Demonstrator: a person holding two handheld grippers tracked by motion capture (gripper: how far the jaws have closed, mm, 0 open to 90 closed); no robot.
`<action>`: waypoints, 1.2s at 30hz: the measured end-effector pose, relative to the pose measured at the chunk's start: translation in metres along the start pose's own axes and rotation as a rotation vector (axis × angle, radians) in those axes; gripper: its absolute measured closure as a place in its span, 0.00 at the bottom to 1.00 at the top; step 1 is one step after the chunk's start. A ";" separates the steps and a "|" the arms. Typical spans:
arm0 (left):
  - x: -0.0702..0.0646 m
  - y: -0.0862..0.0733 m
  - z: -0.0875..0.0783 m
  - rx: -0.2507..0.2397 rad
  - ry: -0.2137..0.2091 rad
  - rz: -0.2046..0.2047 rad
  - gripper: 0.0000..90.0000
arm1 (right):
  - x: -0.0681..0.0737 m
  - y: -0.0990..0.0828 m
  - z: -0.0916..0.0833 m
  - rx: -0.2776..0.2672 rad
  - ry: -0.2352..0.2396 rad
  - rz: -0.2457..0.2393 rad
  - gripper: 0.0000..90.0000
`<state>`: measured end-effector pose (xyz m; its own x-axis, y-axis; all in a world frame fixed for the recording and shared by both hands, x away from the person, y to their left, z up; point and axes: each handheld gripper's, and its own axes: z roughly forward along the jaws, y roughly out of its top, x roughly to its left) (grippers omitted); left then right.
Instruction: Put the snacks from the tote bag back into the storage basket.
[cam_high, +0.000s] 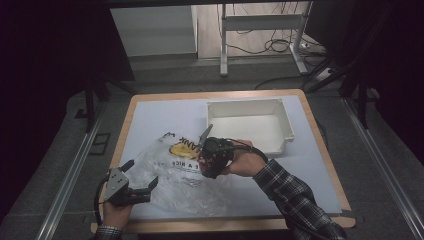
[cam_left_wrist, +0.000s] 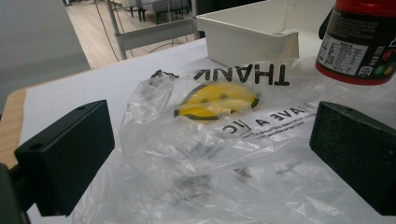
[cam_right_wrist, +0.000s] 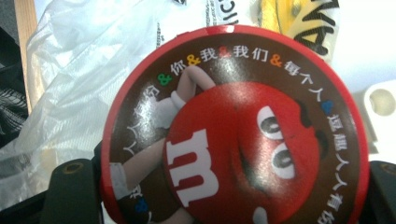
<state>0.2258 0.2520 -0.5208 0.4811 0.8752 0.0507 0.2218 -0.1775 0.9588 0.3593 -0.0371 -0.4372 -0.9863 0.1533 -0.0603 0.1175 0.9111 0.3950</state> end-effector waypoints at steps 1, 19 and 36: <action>0.000 0.000 0.000 0.000 0.000 0.000 0.00 | 0.000 -0.001 -0.001 0.003 -0.001 0.000 0.29; 0.000 0.000 0.000 0.003 0.001 0.001 0.00 | -0.015 -0.025 -0.021 0.008 -0.038 0.047 0.29; 0.000 0.000 0.001 0.004 0.000 0.002 0.00 | -0.040 -0.044 -0.028 0.004 -0.063 0.089 0.28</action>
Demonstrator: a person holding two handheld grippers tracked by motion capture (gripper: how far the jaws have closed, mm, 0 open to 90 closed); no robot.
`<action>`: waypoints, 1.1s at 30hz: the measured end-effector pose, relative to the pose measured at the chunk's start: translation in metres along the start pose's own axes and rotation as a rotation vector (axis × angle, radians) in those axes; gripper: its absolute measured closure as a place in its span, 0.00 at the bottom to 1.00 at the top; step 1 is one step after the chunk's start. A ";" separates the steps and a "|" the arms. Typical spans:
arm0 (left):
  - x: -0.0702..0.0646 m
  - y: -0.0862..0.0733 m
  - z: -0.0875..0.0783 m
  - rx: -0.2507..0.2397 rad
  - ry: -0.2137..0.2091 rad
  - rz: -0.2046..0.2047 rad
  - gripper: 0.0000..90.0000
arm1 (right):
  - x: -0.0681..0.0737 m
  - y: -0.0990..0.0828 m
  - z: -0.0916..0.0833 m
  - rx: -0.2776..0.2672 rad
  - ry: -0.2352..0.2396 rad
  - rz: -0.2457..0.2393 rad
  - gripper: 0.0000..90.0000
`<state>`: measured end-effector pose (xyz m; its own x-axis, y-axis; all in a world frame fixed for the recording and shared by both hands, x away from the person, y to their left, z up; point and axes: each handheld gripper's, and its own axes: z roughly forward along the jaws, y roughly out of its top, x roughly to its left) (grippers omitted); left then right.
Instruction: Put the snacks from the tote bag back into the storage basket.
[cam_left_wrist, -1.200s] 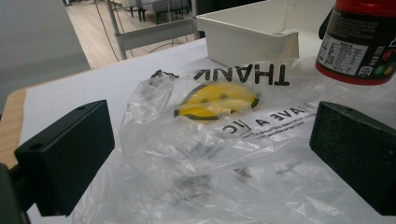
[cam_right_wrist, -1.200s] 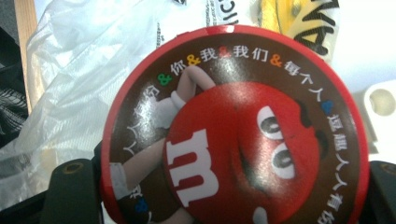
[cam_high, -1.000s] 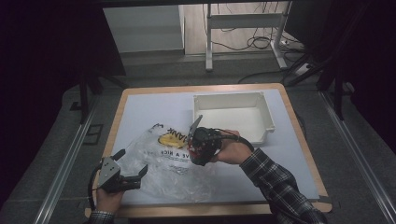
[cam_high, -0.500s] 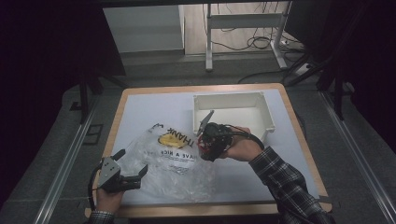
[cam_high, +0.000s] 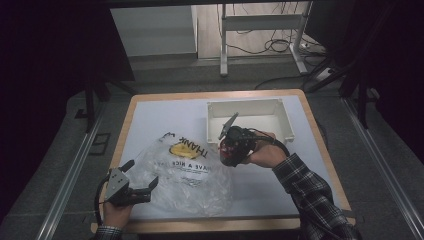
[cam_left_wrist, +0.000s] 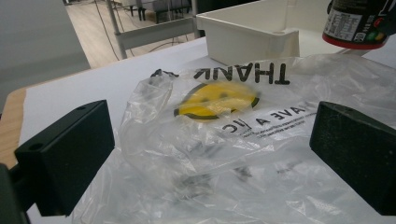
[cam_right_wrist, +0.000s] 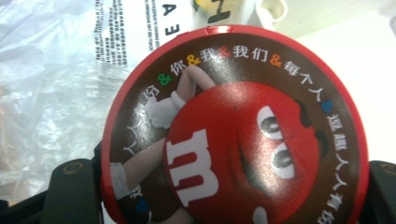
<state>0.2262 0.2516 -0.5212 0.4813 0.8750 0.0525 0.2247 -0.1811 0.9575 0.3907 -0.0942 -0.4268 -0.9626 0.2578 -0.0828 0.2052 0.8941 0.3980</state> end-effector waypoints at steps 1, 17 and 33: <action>0.000 0.000 0.000 0.000 0.000 0.000 0.00 | 0.000 0.000 0.000 0.000 0.000 0.000 0.28; 0.000 0.000 0.000 0.000 0.000 -0.001 0.00 | -0.026 0.001 0.004 -0.016 -0.005 0.005 0.28; 0.001 0.000 -0.001 -0.004 -0.001 -0.002 0.00 | -0.049 0.012 0.017 -0.018 -0.001 -0.019 0.29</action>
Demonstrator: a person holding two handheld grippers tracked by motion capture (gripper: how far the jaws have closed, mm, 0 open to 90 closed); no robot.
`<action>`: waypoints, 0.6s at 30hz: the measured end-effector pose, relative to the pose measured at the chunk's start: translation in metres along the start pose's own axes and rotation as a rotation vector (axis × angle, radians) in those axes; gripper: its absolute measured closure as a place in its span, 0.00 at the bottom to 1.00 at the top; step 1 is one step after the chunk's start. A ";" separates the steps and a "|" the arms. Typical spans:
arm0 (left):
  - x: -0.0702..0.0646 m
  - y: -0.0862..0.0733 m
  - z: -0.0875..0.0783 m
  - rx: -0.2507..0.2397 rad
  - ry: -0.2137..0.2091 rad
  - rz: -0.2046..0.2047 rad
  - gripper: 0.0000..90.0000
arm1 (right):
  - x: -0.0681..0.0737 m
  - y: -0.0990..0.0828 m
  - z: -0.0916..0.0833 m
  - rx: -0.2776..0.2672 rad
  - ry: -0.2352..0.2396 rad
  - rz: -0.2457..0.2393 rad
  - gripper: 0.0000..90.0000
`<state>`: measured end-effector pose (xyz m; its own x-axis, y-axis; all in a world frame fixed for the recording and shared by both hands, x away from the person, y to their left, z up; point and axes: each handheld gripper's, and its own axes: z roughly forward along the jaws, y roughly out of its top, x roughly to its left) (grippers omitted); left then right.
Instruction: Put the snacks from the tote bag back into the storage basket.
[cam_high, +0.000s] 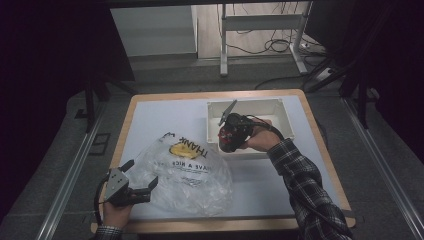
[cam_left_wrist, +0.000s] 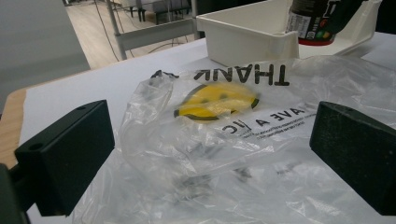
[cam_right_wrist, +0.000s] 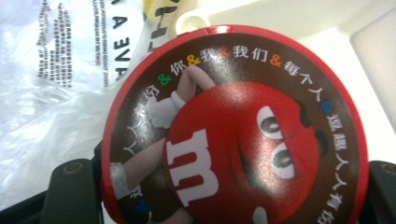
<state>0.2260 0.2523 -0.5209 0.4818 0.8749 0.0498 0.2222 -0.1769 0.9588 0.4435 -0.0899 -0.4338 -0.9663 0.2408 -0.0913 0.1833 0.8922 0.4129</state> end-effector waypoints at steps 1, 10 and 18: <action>0.000 0.000 0.000 -0.001 0.000 0.000 0.00 | -0.001 0.001 0.001 -0.002 -0.001 -0.001 0.28; 0.000 0.000 -0.001 0.003 -0.002 0.005 0.00 | -0.011 0.007 0.006 -0.006 -0.007 -0.011 0.28; 0.000 0.000 0.000 0.005 -0.003 0.005 0.00 | -0.018 0.010 0.011 -0.003 -0.015 -0.015 0.28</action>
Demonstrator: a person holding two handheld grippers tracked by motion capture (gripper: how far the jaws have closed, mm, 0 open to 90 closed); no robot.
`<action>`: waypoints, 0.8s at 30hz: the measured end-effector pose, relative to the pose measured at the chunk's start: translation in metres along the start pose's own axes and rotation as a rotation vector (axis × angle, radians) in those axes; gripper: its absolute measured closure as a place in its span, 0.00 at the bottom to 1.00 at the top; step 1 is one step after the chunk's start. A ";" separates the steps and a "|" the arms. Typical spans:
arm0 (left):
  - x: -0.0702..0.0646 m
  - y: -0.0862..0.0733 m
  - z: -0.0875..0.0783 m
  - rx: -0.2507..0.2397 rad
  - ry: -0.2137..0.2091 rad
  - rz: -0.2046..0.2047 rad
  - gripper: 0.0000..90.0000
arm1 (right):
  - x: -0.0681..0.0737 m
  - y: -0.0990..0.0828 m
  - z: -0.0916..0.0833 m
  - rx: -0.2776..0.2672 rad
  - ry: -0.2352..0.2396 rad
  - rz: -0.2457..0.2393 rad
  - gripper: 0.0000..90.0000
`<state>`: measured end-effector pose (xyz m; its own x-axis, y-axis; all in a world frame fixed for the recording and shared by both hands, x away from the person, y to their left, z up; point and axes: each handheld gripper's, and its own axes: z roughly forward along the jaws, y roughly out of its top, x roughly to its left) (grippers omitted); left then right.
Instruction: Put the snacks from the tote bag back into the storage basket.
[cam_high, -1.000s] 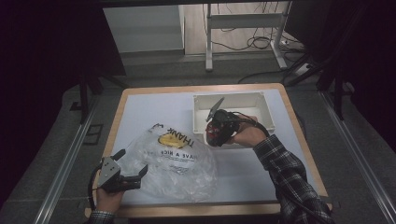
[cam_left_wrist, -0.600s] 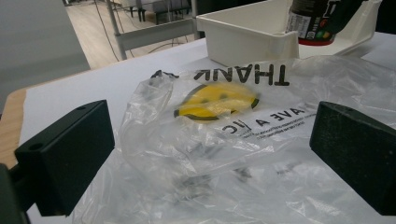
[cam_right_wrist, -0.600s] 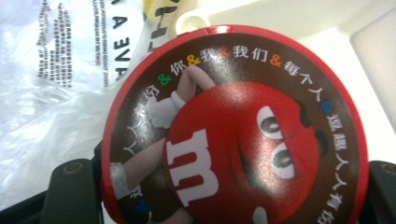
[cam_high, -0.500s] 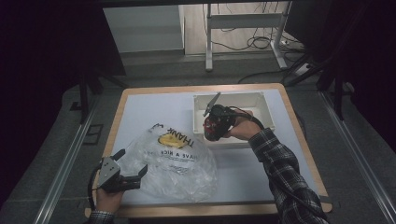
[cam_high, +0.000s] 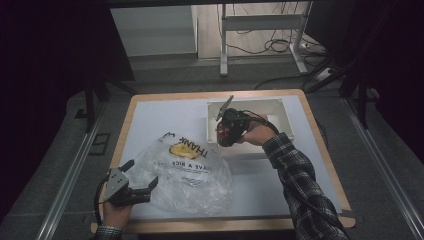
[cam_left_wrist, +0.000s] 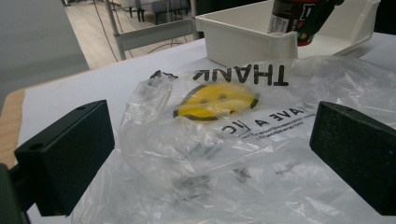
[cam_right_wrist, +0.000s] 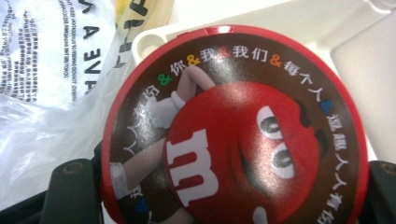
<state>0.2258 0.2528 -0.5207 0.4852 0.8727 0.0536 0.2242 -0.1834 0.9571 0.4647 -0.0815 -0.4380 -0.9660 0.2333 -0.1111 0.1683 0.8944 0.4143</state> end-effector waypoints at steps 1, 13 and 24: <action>0.000 0.000 0.000 -0.004 -0.001 -0.002 0.00 | -0.003 0.000 0.001 0.000 0.002 -0.002 0.28; 0.000 0.000 0.000 -0.004 -0.002 -0.001 0.00 | -0.016 0.004 0.008 -0.004 -0.005 0.001 0.28; 0.000 0.000 0.000 -0.004 -0.004 -0.001 0.00 | -0.024 0.008 0.017 -0.002 -0.003 0.002 0.28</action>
<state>0.2262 0.2526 -0.5208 0.4887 0.8709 0.0517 0.2209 -0.1809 0.9584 0.4924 -0.0736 -0.4470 -0.9652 0.2361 -0.1127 0.1699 0.8932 0.4163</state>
